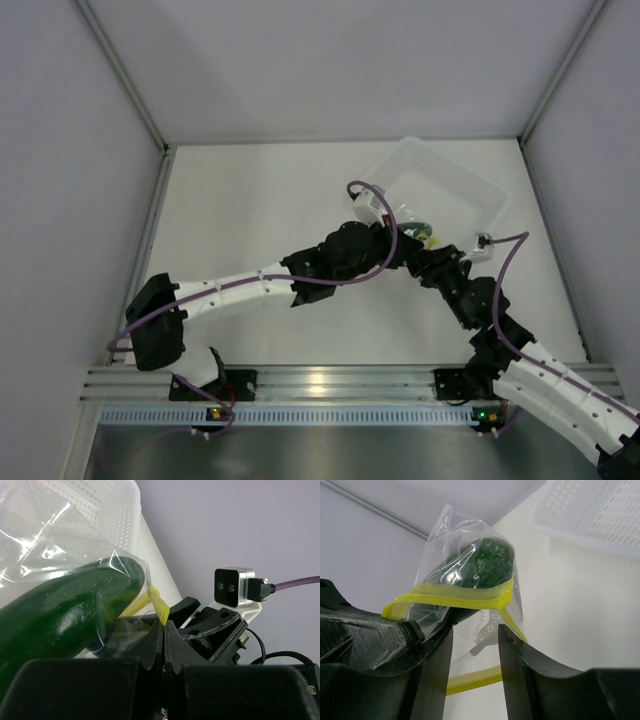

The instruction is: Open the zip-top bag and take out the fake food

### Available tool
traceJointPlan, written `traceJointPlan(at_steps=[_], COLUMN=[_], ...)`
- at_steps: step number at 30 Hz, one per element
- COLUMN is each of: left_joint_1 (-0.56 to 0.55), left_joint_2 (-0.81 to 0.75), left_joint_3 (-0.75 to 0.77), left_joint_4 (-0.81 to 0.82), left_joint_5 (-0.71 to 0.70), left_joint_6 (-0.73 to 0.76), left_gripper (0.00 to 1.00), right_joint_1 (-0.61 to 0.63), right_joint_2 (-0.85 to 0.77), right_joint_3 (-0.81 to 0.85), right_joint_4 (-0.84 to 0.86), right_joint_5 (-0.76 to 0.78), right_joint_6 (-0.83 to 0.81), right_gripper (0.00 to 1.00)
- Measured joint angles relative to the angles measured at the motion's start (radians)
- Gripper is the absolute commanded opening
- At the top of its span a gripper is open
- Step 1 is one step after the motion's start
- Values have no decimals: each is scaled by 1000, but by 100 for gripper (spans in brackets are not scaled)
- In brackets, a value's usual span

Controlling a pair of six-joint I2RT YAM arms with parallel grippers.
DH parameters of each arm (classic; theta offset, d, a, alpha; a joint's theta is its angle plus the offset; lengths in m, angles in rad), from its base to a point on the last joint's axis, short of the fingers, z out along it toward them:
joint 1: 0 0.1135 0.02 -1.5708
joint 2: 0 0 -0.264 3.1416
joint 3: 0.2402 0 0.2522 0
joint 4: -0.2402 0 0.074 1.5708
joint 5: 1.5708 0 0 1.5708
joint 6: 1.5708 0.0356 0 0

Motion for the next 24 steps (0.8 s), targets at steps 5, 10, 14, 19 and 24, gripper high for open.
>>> traceJointPlan(at_steps=[5, 10, 14, 19, 24], left_joint_1=[-8, -18, -18, -17, -5], left_joint_2=[-18, -31, -31, -31, -32], left_joint_3=[-16, -32, -33, -33, -42], left_joint_4=[-6, -4, -5, -5, 11], left_joint_5=[0, 6, 31, 36, 63], left_joint_6=[-3, 1, 8, 12, 27], left_gripper=[0, 0, 0, 0, 0], right_joint_1=[0, -2, -2, -2, -17], right_joint_2=[-64, -117, -91, -32, -18], right_joint_3=[0, 3, 30, 80, 79], right_joint_4=[-16, -37, -64, -113, -98], right_joint_5=[86, 122, 117, 118, 93], right_joint_6=[-5, -54, -90, -133, -195], right_gripper=[40, 38, 37, 48, 55])
